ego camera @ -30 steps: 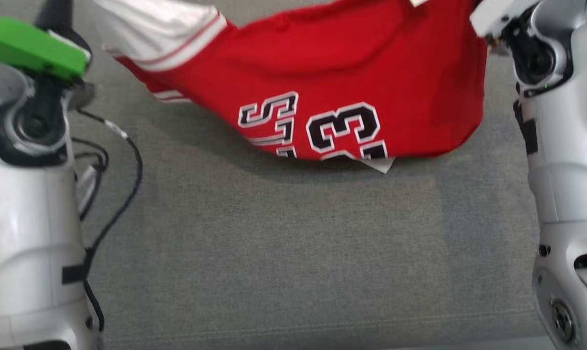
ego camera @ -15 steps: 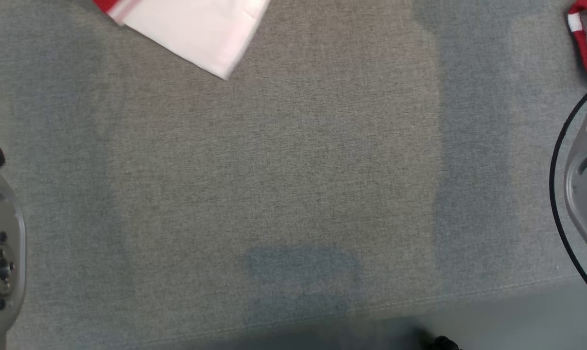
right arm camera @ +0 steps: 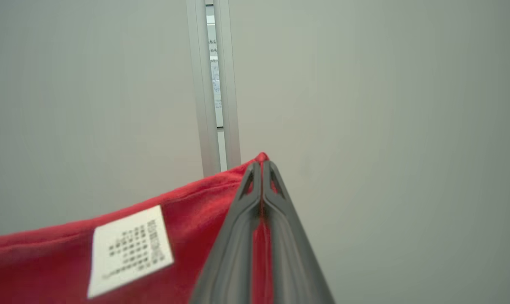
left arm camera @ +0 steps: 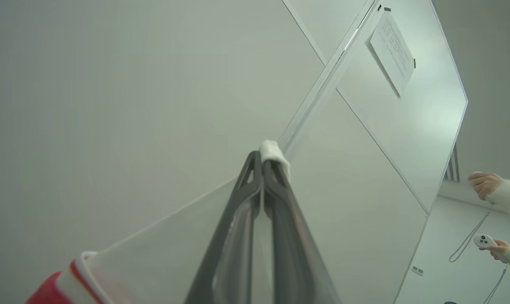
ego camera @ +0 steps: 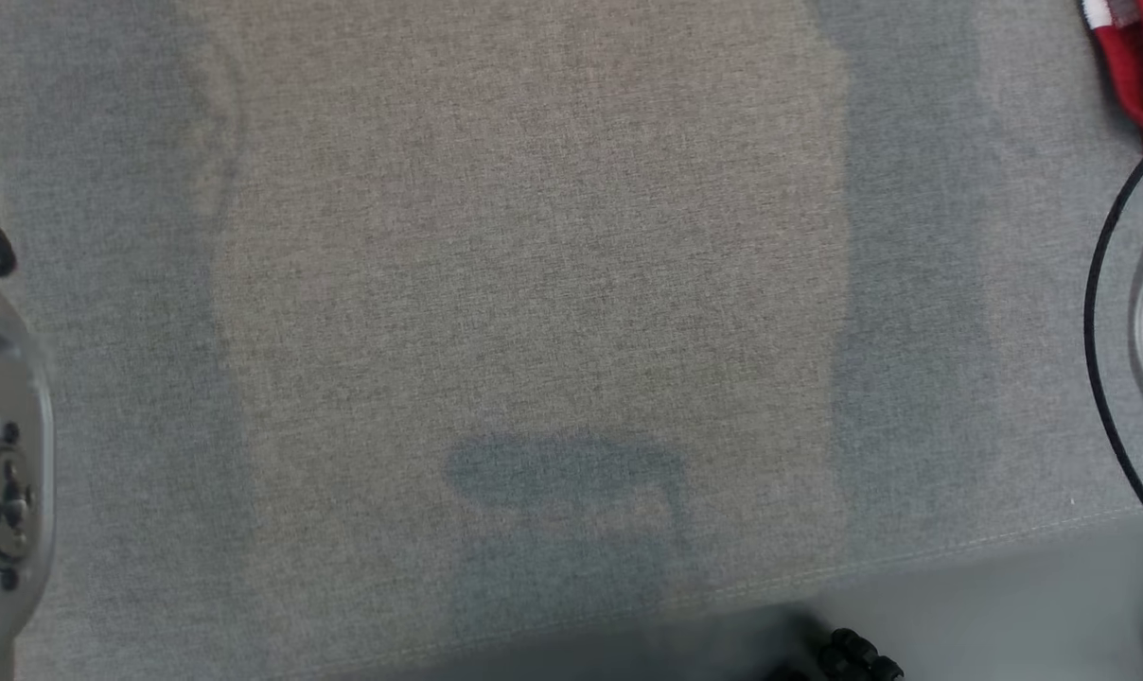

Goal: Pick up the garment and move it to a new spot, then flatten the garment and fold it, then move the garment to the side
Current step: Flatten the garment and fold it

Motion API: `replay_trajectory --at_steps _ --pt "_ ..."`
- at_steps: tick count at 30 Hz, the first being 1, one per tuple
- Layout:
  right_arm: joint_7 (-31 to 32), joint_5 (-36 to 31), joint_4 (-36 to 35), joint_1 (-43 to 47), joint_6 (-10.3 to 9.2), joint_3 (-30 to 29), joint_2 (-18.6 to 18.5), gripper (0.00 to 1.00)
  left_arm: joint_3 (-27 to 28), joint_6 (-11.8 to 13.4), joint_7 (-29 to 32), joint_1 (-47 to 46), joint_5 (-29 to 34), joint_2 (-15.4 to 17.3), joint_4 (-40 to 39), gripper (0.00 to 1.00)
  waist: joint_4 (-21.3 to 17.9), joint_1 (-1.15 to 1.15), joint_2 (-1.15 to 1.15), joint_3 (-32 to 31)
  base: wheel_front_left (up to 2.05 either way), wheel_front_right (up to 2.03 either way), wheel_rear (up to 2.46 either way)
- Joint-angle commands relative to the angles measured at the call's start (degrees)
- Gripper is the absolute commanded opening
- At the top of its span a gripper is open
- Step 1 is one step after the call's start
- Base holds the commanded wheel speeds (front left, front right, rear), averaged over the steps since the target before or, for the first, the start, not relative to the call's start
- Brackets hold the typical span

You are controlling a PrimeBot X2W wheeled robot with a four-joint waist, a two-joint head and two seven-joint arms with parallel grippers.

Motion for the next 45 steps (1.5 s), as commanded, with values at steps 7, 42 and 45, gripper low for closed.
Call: replay_trajectory --at_steps 7,42,45 --pt "-0.2 0.7 1.1 8.3 -0.01 4.4 -1.1 0.00 -2.3 -0.4 0.1 15.9 -3.0 3.5 -2.7 0.00 2.5 0.00 0.00 1.3 0.00 0.00 0.00" --pt "34.0 25.7 -18.6 65.6 -0.06 22.4 -15.9 0.00 0.2 5.8 -4.2 87.6 -7.6 0.8 -23.5 0.00 6.8 0.00 0.00 -28.6 0.00 0.00 0.00" --pt "34.8 23.6 -20.7 72.3 -0.06 17.2 -13.9 0.00 -0.8 6.9 -5.2 91.0 -6.2 0.0 -23.0 0.00 7.2 0.00 0.00 -30.3 0.00 0.00 0.00"
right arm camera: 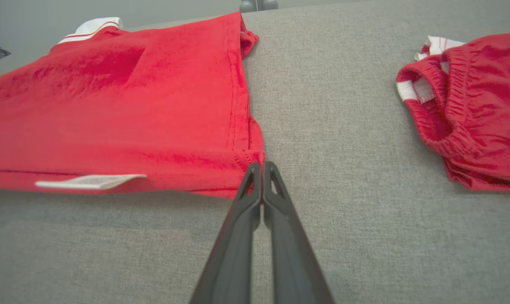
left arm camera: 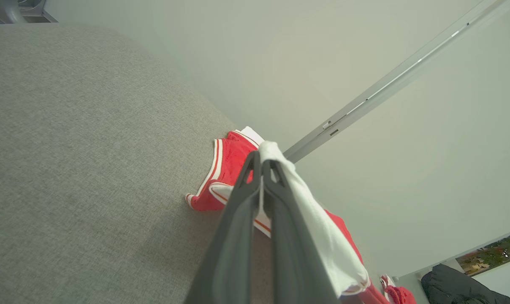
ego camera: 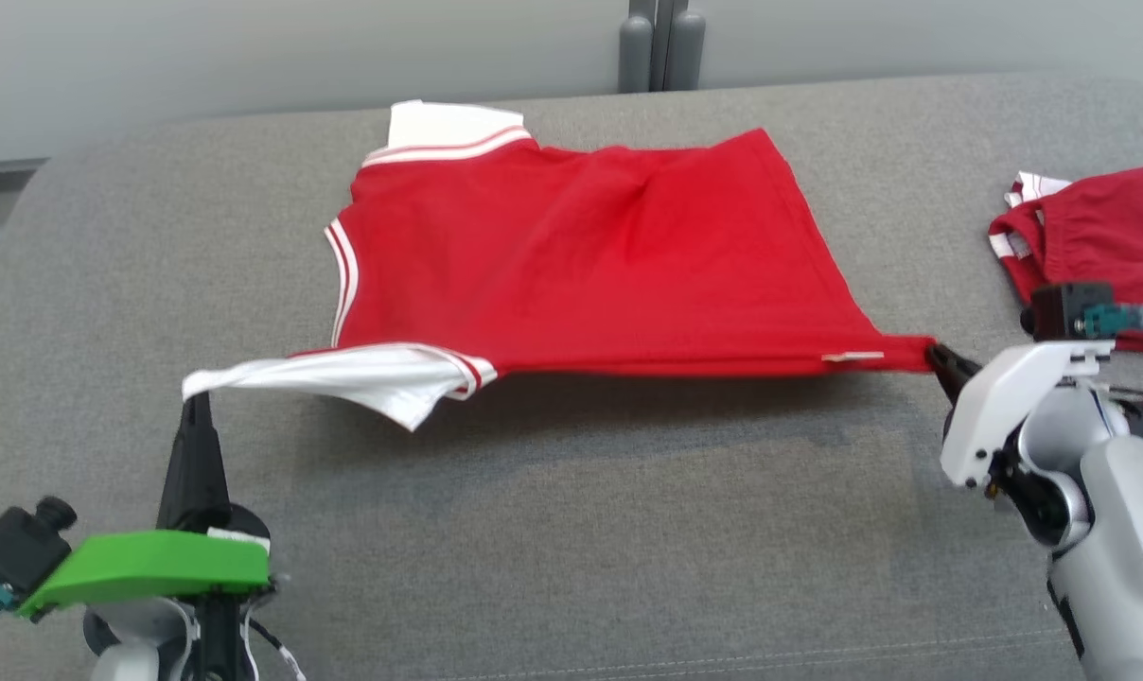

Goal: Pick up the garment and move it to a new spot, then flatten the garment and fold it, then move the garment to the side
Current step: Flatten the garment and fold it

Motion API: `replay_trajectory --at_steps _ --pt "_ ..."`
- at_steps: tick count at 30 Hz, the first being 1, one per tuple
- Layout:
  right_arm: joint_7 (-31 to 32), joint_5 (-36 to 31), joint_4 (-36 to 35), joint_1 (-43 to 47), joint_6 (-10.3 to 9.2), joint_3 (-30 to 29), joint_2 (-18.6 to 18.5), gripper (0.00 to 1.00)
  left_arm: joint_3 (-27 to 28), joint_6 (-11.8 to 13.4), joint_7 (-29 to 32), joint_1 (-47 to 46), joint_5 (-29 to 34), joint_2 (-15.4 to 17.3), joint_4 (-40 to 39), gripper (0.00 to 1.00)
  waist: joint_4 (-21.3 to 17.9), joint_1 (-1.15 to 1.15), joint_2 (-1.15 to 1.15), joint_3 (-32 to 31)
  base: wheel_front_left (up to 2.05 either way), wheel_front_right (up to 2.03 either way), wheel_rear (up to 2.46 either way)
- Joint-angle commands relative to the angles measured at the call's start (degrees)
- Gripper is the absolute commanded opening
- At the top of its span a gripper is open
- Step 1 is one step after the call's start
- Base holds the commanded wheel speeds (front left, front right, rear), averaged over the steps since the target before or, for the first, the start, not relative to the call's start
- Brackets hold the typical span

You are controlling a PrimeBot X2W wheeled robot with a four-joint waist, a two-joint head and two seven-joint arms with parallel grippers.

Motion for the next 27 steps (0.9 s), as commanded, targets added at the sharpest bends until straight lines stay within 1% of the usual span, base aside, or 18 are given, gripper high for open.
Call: replay_trajectory --at_steps 1,6,9,12,19,23,27 --pt "0.5 -1.4 -0.9 3.0 -0.11 -2.1 0.8 0.00 0.0 0.6 -0.8 1.9 1.1 0.0 0.2 0.00 0.9 0.00 0.00 -3.5 0.00 0.00 0.00" --pt "2.6 -5.5 -5.4 12.7 -0.12 -11.9 6.5 0.00 -0.7 2.9 -2.7 6.5 3.6 -0.5 1.3 0.00 1.1 0.00 0.00 -5.5 0.00 0.00 0.00" --pt "4.5 -8.4 -9.1 17.5 -0.13 -15.6 9.6 0.00 -0.1 4.3 -3.7 9.1 3.6 -1.0 1.5 0.00 0.9 0.00 0.00 -6.2 0.00 0.00 0.00" --pt "5.7 -9.2 -12.7 20.8 -0.13 -18.0 11.8 0.00 0.2 4.9 -4.2 11.2 3.2 -1.4 1.7 0.00 0.7 0.00 0.00 -6.6 0.00 0.00 0.00" --pt "5.3 -9.9 -17.5 23.2 -0.13 -19.1 13.4 0.00 -1.1 5.4 -3.6 13.3 4.3 -1.1 3.1 0.00 0.5 0.00 0.00 -7.2 0.00 0.00 0.00" --pt "2.8 -8.9 -18.7 22.9 -0.11 -18.0 13.7 0.00 -2.1 5.6 -3.3 13.1 5.5 -0.5 3.9 0.00 0.5 0.00 0.00 -7.6 0.00 0.00 0.00" --pt "-1.2 -5.5 -19.2 20.4 -0.11 -16.3 13.7 0.00 -2.7 5.8 -2.6 11.9 5.9 -0.2 4.4 0.00 0.4 0.00 0.00 -7.9 0.00 0.00 0.00"
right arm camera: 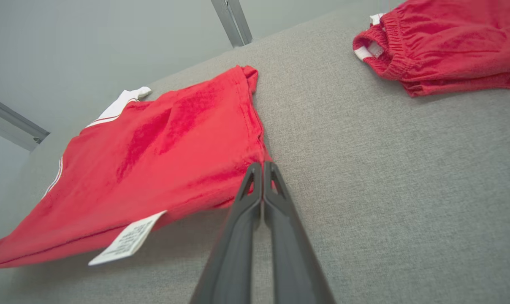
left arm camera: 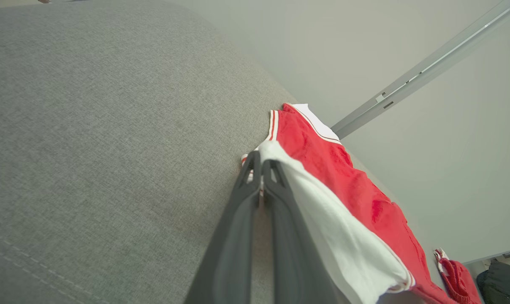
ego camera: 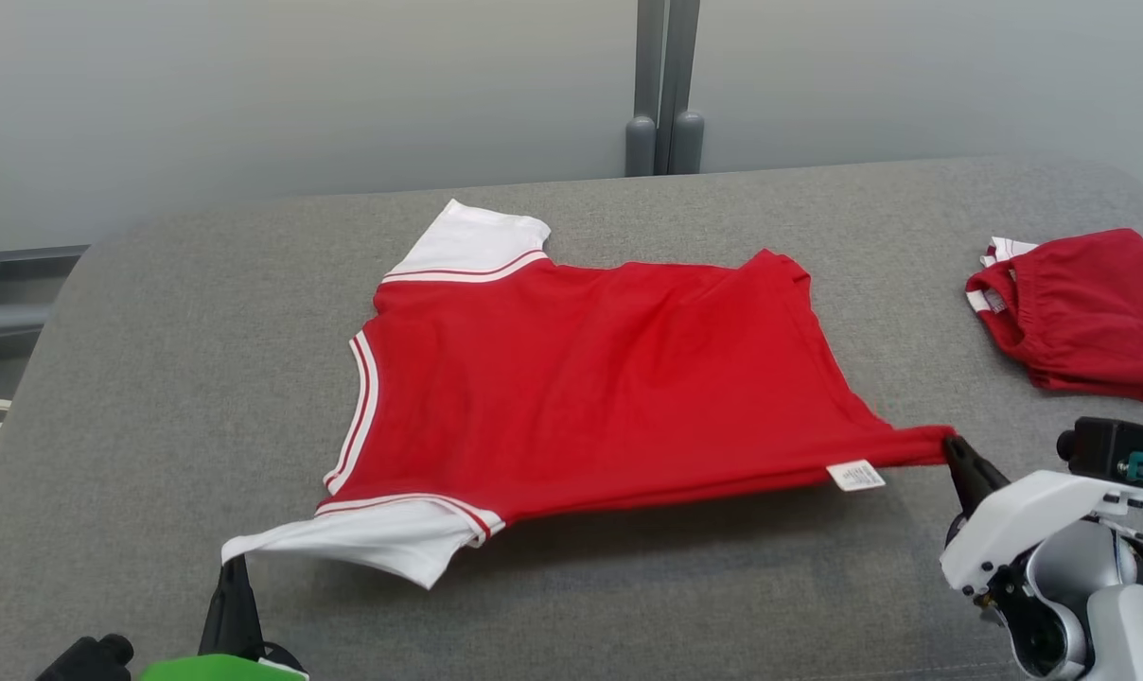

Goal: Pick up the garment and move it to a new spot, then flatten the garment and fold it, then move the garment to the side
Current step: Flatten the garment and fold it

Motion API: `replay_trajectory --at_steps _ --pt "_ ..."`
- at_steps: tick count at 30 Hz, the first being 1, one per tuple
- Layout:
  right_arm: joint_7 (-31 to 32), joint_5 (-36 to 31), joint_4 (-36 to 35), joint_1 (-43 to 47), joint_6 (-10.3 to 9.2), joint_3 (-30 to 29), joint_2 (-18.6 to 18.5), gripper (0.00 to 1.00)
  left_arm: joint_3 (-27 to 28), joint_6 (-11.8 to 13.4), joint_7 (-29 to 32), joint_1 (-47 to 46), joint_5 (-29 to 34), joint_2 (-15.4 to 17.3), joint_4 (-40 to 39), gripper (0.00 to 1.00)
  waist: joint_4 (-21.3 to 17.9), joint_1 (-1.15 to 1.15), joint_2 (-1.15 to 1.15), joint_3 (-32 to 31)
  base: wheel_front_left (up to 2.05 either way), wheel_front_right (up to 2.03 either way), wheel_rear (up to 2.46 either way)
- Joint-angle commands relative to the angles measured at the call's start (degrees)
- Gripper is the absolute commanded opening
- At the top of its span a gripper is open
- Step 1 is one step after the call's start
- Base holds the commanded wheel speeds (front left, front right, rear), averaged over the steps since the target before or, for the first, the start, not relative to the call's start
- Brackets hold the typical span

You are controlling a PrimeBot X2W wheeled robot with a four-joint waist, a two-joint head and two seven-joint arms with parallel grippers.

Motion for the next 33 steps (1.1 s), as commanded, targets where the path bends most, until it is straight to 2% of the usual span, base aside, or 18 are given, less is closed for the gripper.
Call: replay_trajectory --at_steps 1,6,11,16,23,29,33 --pt "-1.4 0.8 -0.7 -1.5 -0.11 0.7 -0.2 0.00 0.0 0.1 0.2 -1.3 0.7 0.7 0.0 0.00 0.0 0.01 0.00 0.1 0.00 0.00 0.00" --pt "-3.3 0.0 -0.8 -6.2 -0.09 2.4 -0.2 0.00 0.3 -0.9 1.3 -5.7 -0.3 1.4 -0.5 0.00 0.0 0.01 0.00 0.8 0.00 0.00 0.00" --pt "-3.6 -2.3 1.4 -14.4 -0.08 4.5 -0.8 0.00 -0.4 -1.1 3.0 -14.6 1.3 3.3 0.2 0.00 0.0 0.01 0.00 2.1 0.00 0.00 0.00" --pt "-4.8 -3.4 7.3 -25.0 -0.08 6.9 -1.7 0.00 -1.4 -1.3 4.6 -26.1 2.8 5.0 3.5 0.00 -0.6 0.01 0.00 4.2 0.00 0.00 0.00" --pt "-7.7 -4.0 17.8 -38.7 -0.07 12.0 -2.2 0.00 -2.3 -2.9 4.7 -40.9 5.6 7.6 12.3 0.00 -2.6 0.01 0.00 8.1 0.00 0.00 0.00" --pt "-11.4 -3.6 25.0 -49.7 -0.07 13.5 -1.6 0.00 -2.9 -4.1 4.6 -52.2 7.6 9.5 17.5 0.00 -4.1 0.01 0.00 13.4 0.00 0.00 0.00" --pt "-12.3 -4.1 28.2 -53.6 -0.07 14.1 -1.7 0.00 -3.4 -4.3 5.1 -56.6 8.1 9.8 19.2 0.00 -4.3 0.01 0.00 17.0 0.00 0.00 0.00"
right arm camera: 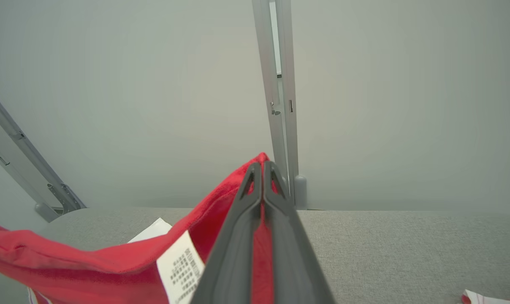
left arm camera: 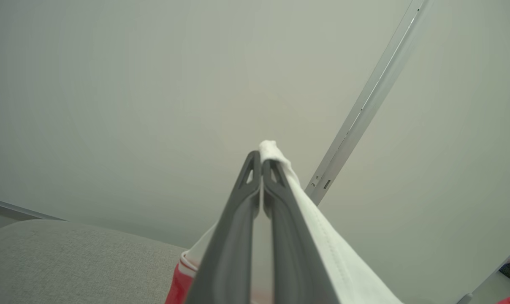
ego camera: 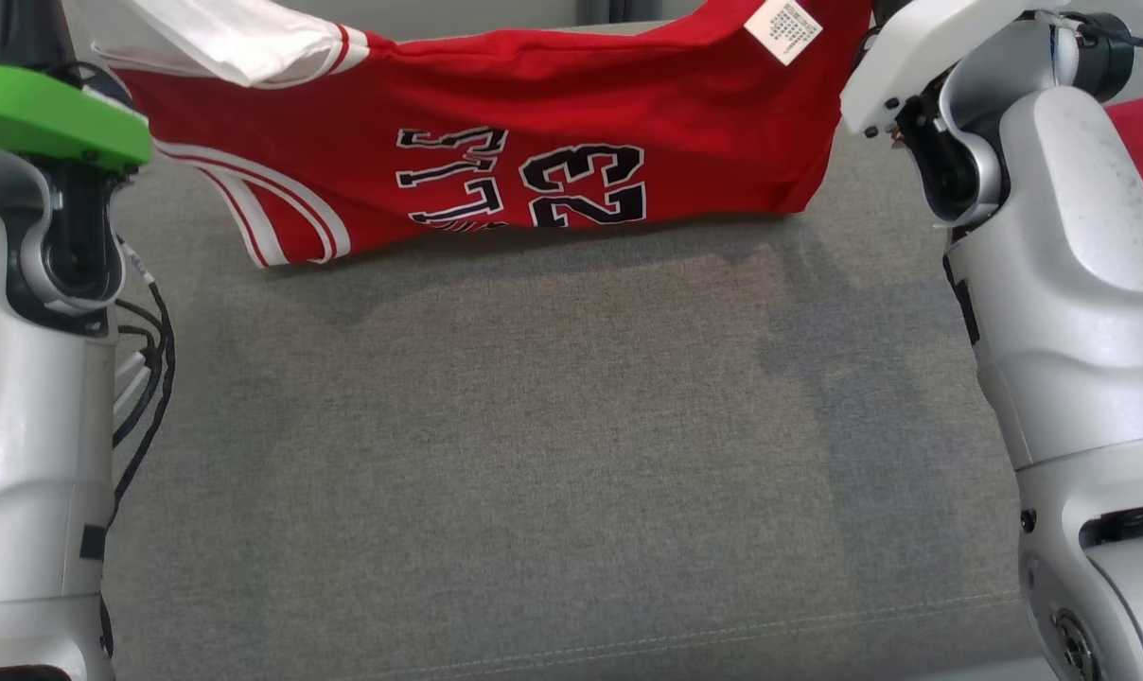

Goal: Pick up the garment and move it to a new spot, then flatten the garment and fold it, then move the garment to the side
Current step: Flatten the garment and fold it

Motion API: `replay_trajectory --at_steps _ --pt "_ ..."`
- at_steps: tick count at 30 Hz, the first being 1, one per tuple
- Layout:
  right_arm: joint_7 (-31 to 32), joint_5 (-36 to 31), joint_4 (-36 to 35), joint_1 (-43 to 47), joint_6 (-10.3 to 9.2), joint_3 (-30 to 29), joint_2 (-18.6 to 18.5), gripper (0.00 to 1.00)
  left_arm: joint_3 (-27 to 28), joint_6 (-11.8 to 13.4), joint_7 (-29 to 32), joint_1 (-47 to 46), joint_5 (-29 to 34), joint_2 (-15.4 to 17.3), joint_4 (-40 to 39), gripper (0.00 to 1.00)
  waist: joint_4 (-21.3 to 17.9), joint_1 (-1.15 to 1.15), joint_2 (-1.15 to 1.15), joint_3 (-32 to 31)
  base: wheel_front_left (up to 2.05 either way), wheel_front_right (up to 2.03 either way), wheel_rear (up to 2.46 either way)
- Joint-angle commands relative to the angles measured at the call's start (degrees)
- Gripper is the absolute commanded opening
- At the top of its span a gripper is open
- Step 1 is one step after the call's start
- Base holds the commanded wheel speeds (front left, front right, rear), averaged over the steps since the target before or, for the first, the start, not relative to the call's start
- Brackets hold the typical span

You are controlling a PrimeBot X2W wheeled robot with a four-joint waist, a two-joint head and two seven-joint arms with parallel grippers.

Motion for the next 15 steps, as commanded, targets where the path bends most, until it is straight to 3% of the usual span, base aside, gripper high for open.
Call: replay_trajectory --at_steps 1,10,15 --pt "-0.2 -0.4 1.1 -1.2 -0.02 0.4 -0.3 0.00 -0.4 -0.3 0.3 -1.6 0.8 0.2 0.7 0.00 -1.0 0.00 0.00 5.5 0.00 0.00 0.00" --pt "-0.7 -0.8 7.1 -10.6 -0.02 4.6 -1.0 0.00 -1.9 -2.5 0.9 -11.8 0.0 -1.9 4.6 0.00 -0.4 0.00 0.00 17.5 0.00 0.00 0.00" --pt "-2.0 -0.6 10.9 -18.0 -0.02 3.9 0.0 0.00 -1.9 -3.2 2.3 -20.2 -0.4 -2.1 6.5 0.00 -1.0 0.00 0.00 22.2 0.00 0.00 0.00"
